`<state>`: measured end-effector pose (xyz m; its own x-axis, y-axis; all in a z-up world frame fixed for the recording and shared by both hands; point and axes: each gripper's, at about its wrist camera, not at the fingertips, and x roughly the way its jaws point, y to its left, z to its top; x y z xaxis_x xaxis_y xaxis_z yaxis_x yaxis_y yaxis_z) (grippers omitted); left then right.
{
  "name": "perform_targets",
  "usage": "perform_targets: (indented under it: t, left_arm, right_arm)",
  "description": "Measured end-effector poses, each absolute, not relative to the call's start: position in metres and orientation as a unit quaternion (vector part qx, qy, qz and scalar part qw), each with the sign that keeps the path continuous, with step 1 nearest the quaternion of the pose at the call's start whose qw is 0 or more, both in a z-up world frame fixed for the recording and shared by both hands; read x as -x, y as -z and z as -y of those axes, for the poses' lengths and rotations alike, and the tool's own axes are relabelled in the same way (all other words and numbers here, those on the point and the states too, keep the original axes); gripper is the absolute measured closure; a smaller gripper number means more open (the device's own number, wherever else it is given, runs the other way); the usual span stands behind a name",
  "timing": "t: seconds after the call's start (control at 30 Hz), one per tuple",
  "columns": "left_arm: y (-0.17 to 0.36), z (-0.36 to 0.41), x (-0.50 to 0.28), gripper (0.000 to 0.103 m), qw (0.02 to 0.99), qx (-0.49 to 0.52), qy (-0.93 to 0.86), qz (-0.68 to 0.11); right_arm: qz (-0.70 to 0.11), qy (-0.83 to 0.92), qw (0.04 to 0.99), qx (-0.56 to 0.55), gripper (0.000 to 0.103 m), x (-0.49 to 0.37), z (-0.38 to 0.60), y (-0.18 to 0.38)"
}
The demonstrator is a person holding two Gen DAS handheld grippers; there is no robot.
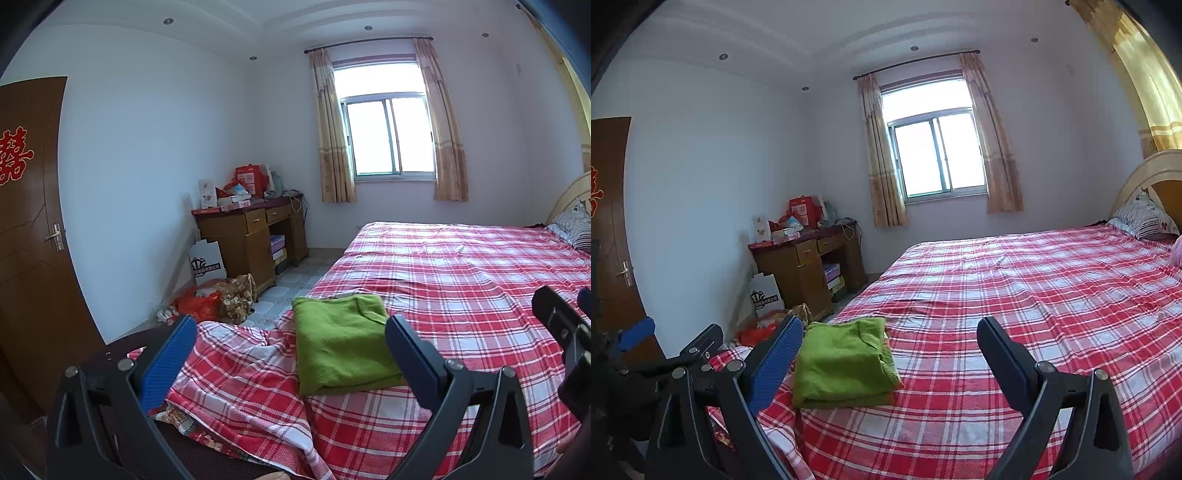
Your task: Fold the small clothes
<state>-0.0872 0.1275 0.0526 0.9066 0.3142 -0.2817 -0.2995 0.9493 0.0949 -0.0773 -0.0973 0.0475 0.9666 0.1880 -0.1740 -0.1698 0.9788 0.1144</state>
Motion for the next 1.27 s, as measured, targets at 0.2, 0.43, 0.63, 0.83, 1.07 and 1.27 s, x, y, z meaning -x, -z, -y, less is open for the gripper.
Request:
perform_targets:
  t: [0.2,0.43,0.63,0.83,1.07,1.27]
  left_arm:
    - [-0.052,-0.127,0.087,0.000,0.976,-0.026,-0.159,-0.148]
    - [-0.051,-0.128,0.085,0.000,0.976,-0.027,-0.159,-0.149]
    - [-0.050,-0.128,0.083,0.000,0.975,-0.025,-0.159,-0.154]
    - [-0.047,-0.130,0.078,0.000,0.973,-0.024,-0.168,-0.159]
    - [-0.038,-0.144,0.068,0.000,0.972,0.011,-0.143,-0.187]
    - [-0.030,-0.146,0.058,0.000,0.965,0.004,-0.154,-0.211]
  right_arm:
    - [-0.094,-0.089,0.990,-0.055,0.007,0.077,0.100,-0.047]
    - [-0.095,-0.089,0.990,-0.054,0.007,0.077,0.099,-0.046]
    - [-0.098,-0.088,0.990,-0.056,0.007,0.076,0.099,-0.045]
    - [-0.101,-0.088,0.989,-0.056,0.007,0.074,0.100,-0.044]
    - [-0.109,-0.086,0.989,-0.057,0.007,0.070,0.100,-0.040]
    - [-0.124,-0.087,0.986,-0.064,0.007,0.061,0.103,-0.033]
